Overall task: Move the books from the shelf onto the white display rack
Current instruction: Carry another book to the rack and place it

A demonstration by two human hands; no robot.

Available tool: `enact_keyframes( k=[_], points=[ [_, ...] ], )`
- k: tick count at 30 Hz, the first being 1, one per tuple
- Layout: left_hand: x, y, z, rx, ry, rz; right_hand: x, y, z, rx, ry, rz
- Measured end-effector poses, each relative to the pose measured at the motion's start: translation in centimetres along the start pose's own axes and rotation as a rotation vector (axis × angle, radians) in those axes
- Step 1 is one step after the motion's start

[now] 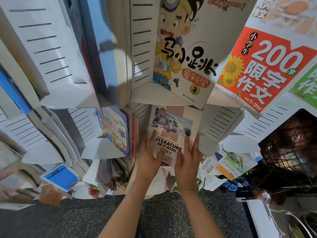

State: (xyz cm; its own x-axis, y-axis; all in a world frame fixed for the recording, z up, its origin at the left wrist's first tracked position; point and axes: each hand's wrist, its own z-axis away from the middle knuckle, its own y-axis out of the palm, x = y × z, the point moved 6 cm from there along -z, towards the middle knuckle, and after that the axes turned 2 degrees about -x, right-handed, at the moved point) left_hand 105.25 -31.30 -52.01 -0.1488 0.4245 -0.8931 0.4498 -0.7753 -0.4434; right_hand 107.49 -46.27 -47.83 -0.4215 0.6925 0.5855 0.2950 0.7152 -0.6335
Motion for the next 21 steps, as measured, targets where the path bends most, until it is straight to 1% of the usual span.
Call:
enact_keyframes(
  k=[1, 4, 6, 12, 17, 21],
  points=[
    [-0.3, 0.1, 0.9, 0.023, -0.021, 0.036, 0.0, 0.1, -0.1, 0.002, 0.018, -0.006],
    [-0.8, 1.0, 2.9, 0.130, -0.165, 0.266, 0.3, 0.0, -0.2, -0.013, 0.030, -0.009],
    [-1.3, 1.2, 3.1, 0.131, -0.210, 0.349, 0.6, -0.3, -0.2, -0.022, 0.019, -0.030],
    [-1.6, 1.1, 1.5, 0.103, -0.206, 0.403, 0.9, 0.2, 0.7, -0.017, -0.042, -0.106],
    [0.3, 1.7, -1.0, 0.066, -0.209, 0.413, -0.6, 2.3, 0.3, 0.042, 0.023, -0.069],
    [-0.9, 1.8, -1.4, 0.082, -0.196, 0.454, -1.6, 3.1, -0.1, 0.121, 0.027, -0.052]
  ],
)
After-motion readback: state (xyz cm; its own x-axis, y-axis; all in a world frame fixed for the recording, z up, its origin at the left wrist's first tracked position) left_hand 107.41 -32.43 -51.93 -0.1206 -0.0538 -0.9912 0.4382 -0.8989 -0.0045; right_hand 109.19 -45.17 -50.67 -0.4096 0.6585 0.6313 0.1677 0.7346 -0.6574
